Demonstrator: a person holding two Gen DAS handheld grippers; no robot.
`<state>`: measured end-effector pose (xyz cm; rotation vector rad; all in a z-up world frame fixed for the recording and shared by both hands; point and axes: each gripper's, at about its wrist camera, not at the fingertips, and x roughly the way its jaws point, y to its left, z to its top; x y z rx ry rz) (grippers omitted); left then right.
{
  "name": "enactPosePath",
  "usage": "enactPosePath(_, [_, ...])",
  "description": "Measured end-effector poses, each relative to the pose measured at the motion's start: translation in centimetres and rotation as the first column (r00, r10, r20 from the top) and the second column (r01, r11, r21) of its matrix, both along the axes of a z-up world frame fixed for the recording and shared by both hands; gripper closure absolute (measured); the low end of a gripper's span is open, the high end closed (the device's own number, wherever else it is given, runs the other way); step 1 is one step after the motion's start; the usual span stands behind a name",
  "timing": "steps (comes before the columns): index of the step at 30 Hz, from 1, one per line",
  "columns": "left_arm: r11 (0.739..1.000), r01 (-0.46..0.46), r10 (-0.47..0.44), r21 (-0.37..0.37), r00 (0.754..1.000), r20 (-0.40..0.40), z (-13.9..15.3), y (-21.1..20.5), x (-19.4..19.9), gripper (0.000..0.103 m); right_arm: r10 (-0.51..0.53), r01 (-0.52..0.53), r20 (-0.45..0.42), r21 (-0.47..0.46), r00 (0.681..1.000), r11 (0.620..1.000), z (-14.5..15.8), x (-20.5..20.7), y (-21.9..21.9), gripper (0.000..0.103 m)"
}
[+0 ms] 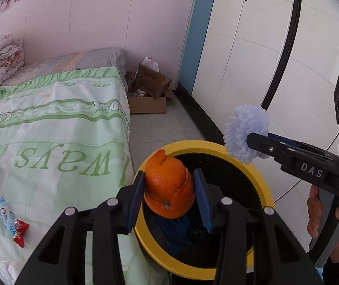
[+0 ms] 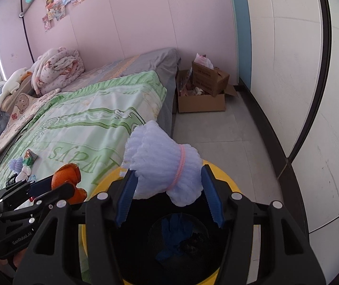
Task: Collect trash
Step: 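Open both tools to drop the mesh bundle and orange peel into the bin, then move both tools back over the remaining trash on the bed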
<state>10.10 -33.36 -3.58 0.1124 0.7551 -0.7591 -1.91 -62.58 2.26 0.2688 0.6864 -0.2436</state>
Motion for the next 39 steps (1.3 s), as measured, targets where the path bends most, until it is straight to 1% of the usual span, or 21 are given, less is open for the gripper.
enactPosePath(3, [1.000, 0.007, -0.006, 0.007, 1.000, -0.028, -0.8, -0.5, 0.1, 0.063, -0.015, 0.015, -0.020, 0.022, 1.000, 1.000, -1.1, 0.2, -0.9, 0.047])
enactPosePath(6, [1.000, 0.013, -0.013, 0.013, 0.999, -0.030, -1.1, -0.6, -0.1, 0.056, -0.029, 0.030, -0.030, 0.035, 0.999, 0.999, -1.8, 0.4, -1.6, 0.045])
enactPosePath(7, [1.000, 0.010, -0.010, 0.014, 1.000, -0.024, -1.0, -0.5, -0.2, 0.048, -0.034, 0.036, -0.031, 0.036, 0.999, 0.999, -2.0, 0.4, -1.7, 0.043])
enactPosePath(8, [1.000, 0.007, -0.007, 0.010, 1.000, -0.019, -0.9, -0.4, -0.3, 0.043, -0.040, 0.041, -0.031, 0.036, 0.999, 0.998, -2.1, 0.3, -1.8, 0.042])
enactPosePath(12, [1.000, 0.000, 0.000, -0.009, 1.000, -0.023, -0.5, 0.0, -0.2, 0.040, -0.062, 0.063, -0.026, 0.042, 0.998, 0.997, -2.0, 0.2, -2.2, 0.041])
enactPosePath(13, [1.000, -0.003, 0.002, -0.012, 1.000, -0.028, -0.4, 0.2, -0.1, 0.039, -0.066, 0.067, -0.023, 0.044, 0.998, 0.997, -1.9, 0.1, -2.2, 0.038])
enactPosePath(14, [1.000, -0.007, 0.007, -0.013, 1.000, -0.031, -0.4, 0.3, 0.0, 0.038, -0.070, 0.071, -0.021, 0.047, 0.997, 0.996, -1.9, 0.1, -2.3, 0.037])
enactPosePath(16, [1.000, -0.015, 0.015, -0.013, 0.999, -0.028, -0.3, 0.6, 0.0, 0.038, -0.072, 0.073, -0.026, 0.047, 0.997, 0.996, -1.9, 0.0, -2.2, 0.036])
enactPosePath(22, [0.999, -0.039, 0.039, -0.003, 0.999, -0.002, 0.3, 2.3, -0.2, 0.032, -0.081, 0.083, -0.034, 0.046, 0.996, 0.996, -1.6, -0.3, -1.9, 0.036])
enactPosePath(26, [0.998, -0.064, 0.064, 0.002, 0.998, 0.029, 1.4, 4.2, -0.3, 0.029, -0.079, 0.080, -0.017, 0.051, 0.997, 0.996, -0.7, -0.5, -1.3, 0.036])
enactPosePath(30, [0.995, -0.101, 0.101, -0.011, 0.993, 0.068, 3.1, 6.5, -0.5, 0.025, -0.062, 0.061, 0.018, 0.038, 0.998, 0.997, 1.1, -0.8, 0.3, 0.036])
enactPosePath(36, [0.987, -0.153, 0.157, -0.043, 0.982, 0.108, 6.2, 10.7, -0.7, 0.024, -0.009, 0.008, 0.075, 0.010, 0.997, 1.000, 4.4, -0.8, 3.6, 0.035])
enactPosePath(39, [0.981, -0.188, 0.194, -0.055, 0.971, 0.140, 7.5, 12.7, -0.9, 0.020, 0.027, -0.026, 0.099, -0.011, 0.995, 1.000, 6.0, -0.7, 5.7, 0.034])
